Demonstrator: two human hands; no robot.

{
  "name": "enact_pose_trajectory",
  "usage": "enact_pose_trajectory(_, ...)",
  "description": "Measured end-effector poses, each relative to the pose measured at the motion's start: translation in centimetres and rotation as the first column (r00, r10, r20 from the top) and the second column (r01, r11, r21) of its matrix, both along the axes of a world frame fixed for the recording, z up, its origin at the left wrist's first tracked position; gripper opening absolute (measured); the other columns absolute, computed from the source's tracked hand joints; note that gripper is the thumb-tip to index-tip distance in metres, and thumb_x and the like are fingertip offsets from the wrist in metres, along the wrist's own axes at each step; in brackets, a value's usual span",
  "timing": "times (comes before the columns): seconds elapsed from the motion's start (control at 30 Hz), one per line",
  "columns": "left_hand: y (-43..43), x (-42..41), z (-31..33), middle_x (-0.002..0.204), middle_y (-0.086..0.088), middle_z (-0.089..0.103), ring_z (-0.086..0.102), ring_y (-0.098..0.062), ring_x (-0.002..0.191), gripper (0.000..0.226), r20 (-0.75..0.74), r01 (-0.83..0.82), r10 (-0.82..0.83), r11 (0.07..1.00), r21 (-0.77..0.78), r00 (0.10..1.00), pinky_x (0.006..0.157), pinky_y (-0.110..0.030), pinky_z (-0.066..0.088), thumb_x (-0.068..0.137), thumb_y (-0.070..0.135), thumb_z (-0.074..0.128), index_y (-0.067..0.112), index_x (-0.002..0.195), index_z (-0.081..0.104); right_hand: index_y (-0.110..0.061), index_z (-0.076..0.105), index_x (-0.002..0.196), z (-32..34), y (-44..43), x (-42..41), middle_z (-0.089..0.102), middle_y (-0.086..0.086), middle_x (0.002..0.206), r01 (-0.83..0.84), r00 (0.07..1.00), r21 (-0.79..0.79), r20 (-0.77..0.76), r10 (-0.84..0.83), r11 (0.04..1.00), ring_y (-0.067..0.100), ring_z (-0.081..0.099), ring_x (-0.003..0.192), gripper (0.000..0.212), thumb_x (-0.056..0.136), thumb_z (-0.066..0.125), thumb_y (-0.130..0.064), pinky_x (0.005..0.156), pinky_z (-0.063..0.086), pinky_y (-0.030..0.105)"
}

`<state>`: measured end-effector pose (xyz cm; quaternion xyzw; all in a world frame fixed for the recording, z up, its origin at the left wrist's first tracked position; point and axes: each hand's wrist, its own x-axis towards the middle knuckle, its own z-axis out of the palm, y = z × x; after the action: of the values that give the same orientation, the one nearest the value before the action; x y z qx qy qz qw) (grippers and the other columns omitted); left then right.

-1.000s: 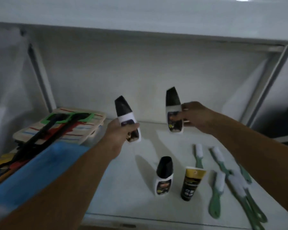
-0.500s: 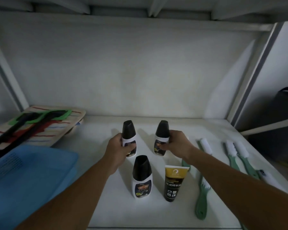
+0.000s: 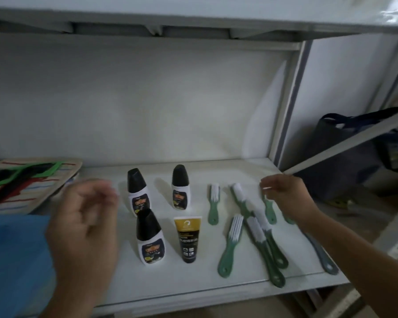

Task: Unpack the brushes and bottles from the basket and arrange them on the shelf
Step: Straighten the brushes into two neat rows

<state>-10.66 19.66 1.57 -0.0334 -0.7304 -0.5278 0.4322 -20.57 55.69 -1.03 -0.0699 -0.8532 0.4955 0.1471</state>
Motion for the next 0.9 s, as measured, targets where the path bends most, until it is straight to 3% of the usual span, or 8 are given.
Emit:
enact_pose_trajectory(0.1, 8.0, 3.1, -0.2, 0.089, 0.008, 0.067, 0.066, -0.01, 0.075, 0.01, 0.069, 0.339, -0.332, 0.926, -0.168, 0.941, 0.066, -0.017, 0.052, 0.088, 0.024, 0.055, 0.028, 0.088, 0.065, -0.013, 0.077, 0.09, -0.5, 2.7, 2.3, 0.075, 0.003, 0.091, -0.037, 0.999, 0.207, 0.041, 0.029, 0.978, 0.019, 0.07, 0.084, 0.02, 0.08, 0.069, 0.003, 0.088, 0.056, 0.043)
enact_pose_trajectory(0.17, 12.9, 2.8, -1.5, 0.091, 0.013, 0.064, 0.065, -0.005, 0.084, 0.017, 0.24, 0.44, -0.38, 0.849, -0.293, 0.893, 0.072, -0.02, 0.053, 0.088, 0.018, 0.051, 0.029, 0.091, 0.064, -0.018, 0.077, 0.092, -1.1, 3.3, 3.2, 0.076, 0.0, 0.093, -0.099, 0.994, 0.354, 0.08, 0.075, 0.93, 0.015, 0.068, 0.082, 0.022, 0.081, 0.068, -0.001, 0.084, 0.054, 0.034)
enact_pose_trajectory(0.27, 17.8, -0.9, -4.4, 0.103, 0.015, 0.063, 0.06, -0.002, 0.094, 0.026, 0.445, 0.395, -0.198, 0.823, -0.408, 0.873, 0.084, -0.025, 0.053, 0.093, 0.009, 0.052, 0.03, 0.103, 0.063, -0.02, 0.076, 0.101, -2.1, 3.0, 2.9, 0.076, -0.001, 0.101, -0.184, 0.982, 0.497, 0.131, 0.137, 0.848, 0.01, 0.065, 0.085, 0.029, 0.083, 0.06, -0.004, 0.079, 0.045, 0.02)
enact_pose_trajectory(0.43, 20.4, -7.7, -7.6, 0.131, -0.012, 0.054, 0.053, -0.03, 0.12, 0.041, 0.691, 0.342, 0.052, 0.84, -0.421, 0.721, 0.102, -0.038, 0.046, 0.089, -0.003, 0.05, 0.01, 0.127, 0.057, -0.02, 0.071, 0.113, -3.3, 1.2, -0.3, 0.073, 0.001, 0.116, -0.303, 0.952, 0.544, 0.204, 0.226, 0.782, 0.018, 0.067, 0.099, 0.03, 0.091, 0.053, -0.013, 0.094, 0.053, 0.035)
enact_pose_trajectory(0.53, 20.1, -10.0, -8.8, 0.13, -0.018, 0.055, 0.053, -0.034, 0.12, 0.039, 0.725, 0.314, 0.169, 0.819, -0.48, 0.667, 0.101, -0.041, 0.048, 0.09, -0.002, 0.048, 0.004, 0.127, 0.058, -0.017, 0.073, 0.105, -4.0, -0.1, -2.5, 0.072, 0.008, 0.109, -0.392, 0.916, 0.589, 0.32, 0.241, 0.707, 0.025, 0.067, 0.093, 0.026, 0.093, 0.051, -0.017, 0.088, 0.056, 0.04)
enact_pose_trajectory(0.67, 20.0, -11.3, -10.0, 0.134, -0.017, 0.055, 0.051, -0.032, 0.125, 0.037, 0.75, 0.34, 0.198, 0.798, -0.498, 0.631, 0.101, -0.035, 0.045, 0.09, -0.004, 0.048, 0.002, 0.124, 0.061, -0.009, 0.065, 0.099, -5.0, -1.3, -4.2, 0.063, 0.012, 0.098, -0.422, 0.9, 0.693, 0.397, 0.18, 0.585, 0.031, 0.058, 0.098, 0.02, 0.088, 0.051, -0.018, 0.085, 0.049, 0.04)
enact_pose_trajectory(0.77, 19.8, -12.1, -10.3, 0.131, -0.016, 0.056, 0.051, -0.03, 0.125, 0.032, 0.75, 0.365, 0.195, 0.778, -0.51, 0.632, 0.1, -0.033, 0.045, 0.091, -0.003, 0.051, 0.002, 0.121, 0.059, -0.013, 0.06, 0.105, -5.4, -1.5, -4.8, 0.059, 0.011, 0.104, -0.389, 0.908, 0.713, 0.402, 0.114, 0.583, 0.03, 0.053, 0.103, 0.023, 0.086, 0.054, -0.022, 0.094, 0.04, 0.048)
enact_pose_trajectory(0.9, 19.8, -13.0, -10.6, 0.124, -0.013, 0.058, 0.05, -0.034, 0.118, 0.027, 0.717, 0.344, 0.265, 0.737, -0.582, 0.645, 0.095, -0.036, 0.046, 0.089, 0.0, 0.051, 0.005, 0.114, 0.06, -0.016, 0.055, 0.095, -5.3, -1.9, -5.7, 0.061, 0.007, 0.092, -0.314, 0.932, 0.729, 0.357, 0.054, 0.608, 0.029, 0.059, 0.097, 0.014, 0.082, 0.059, -0.019, 0.089, 0.037, 0.046)
